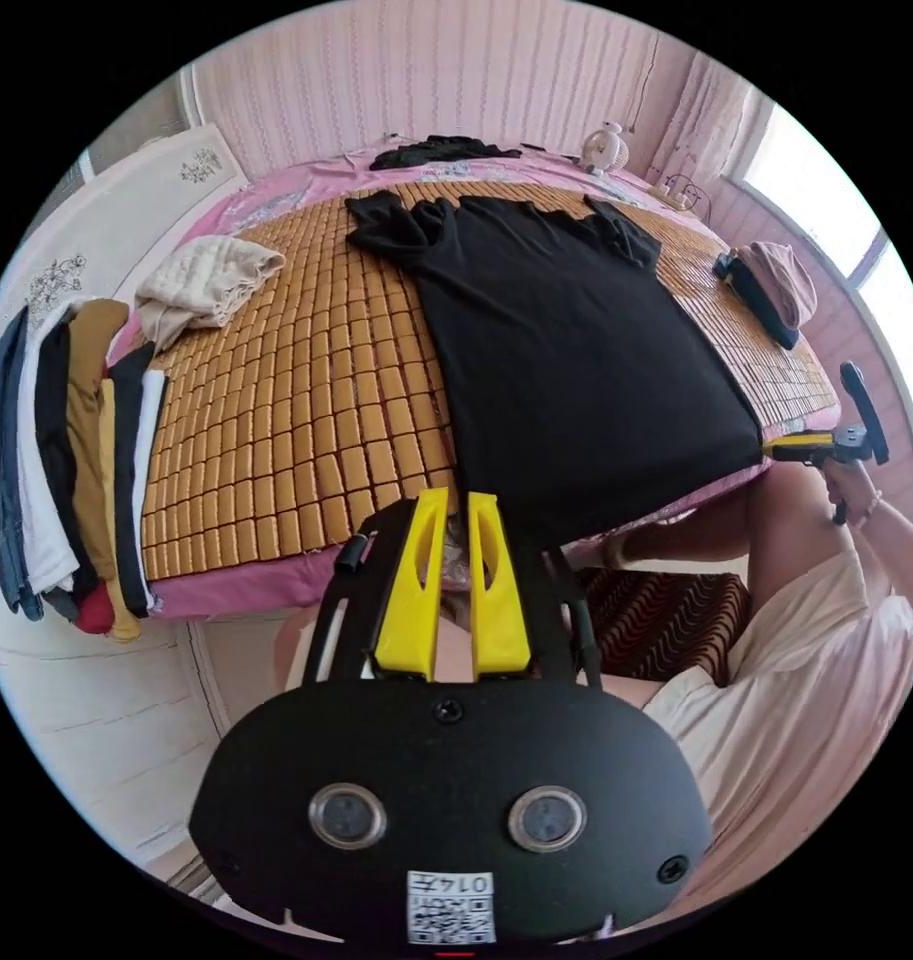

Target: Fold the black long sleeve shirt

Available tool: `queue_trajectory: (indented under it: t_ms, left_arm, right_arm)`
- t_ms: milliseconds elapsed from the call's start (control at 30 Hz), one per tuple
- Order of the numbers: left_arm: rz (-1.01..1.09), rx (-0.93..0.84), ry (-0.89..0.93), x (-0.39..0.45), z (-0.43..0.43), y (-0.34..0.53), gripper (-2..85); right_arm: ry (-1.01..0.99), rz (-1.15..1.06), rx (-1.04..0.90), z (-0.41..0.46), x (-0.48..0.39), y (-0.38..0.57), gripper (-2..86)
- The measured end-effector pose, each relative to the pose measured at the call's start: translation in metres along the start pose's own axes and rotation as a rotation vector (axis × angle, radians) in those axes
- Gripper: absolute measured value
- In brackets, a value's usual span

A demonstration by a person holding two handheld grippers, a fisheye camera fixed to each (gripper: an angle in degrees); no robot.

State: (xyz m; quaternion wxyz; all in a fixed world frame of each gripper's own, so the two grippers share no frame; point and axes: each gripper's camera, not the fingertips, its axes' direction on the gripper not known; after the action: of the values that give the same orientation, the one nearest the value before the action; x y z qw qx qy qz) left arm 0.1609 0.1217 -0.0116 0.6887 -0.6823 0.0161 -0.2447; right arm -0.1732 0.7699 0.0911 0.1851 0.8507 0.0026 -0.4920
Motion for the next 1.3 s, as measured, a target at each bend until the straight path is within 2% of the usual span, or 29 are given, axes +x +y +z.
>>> queue_trajectory:
  t_ms: [167,367,567,700,800,900,1033,1167,1300]
  left_arm:
    - [-0.095,0.114,-0.129,0.004,-0.012,0.013,1.9]
    - [-0.023,0.138,-0.208,0.016,0.006,0.001,2.2]
    - [0.031,0.095,-0.090,0.021,0.024,-0.053,1.0]
    - [0.068,0.031,-0.010,0.030,0.007,-0.094,1.0]
    - [0.095,-0.015,0.074,0.037,-0.013,-0.124,1.6]
    - [0.140,-0.033,0.125,0.049,-0.023,-0.164,2.9]
    - [0.209,0.001,0.181,0.068,0.003,-0.223,4.7]
    - [0.240,0.082,0.300,0.101,0.074,-0.309,5.5]
    - [0.299,0.122,0.355,0.149,0.151,-0.397,6.2]
  right_arm:
    - [-0.004,-0.016,-0.034,0.002,0.002,-0.006,-0.9]
    - [-0.074,-0.045,-0.144,0.013,0.012,-0.019,-0.9]
    - [0.031,-0.198,-0.241,0.010,-0.006,-0.021,-1.0]
    - [-0.046,-0.153,-0.324,-0.009,0.002,-0.025,-0.9]
    - [-0.024,-0.091,-0.370,-0.039,0.011,-0.020,-0.8]
    - [-0.028,-0.034,-0.284,-0.076,0.029,-0.024,-0.4]
    - [0.025,0.035,-0.045,-0.103,0.088,-0.086,4.0]
    - [-0.059,0.198,0.156,-0.101,0.170,-0.179,7.2]
    - [-0.077,0.296,0.255,-0.084,0.222,-0.243,7.3]
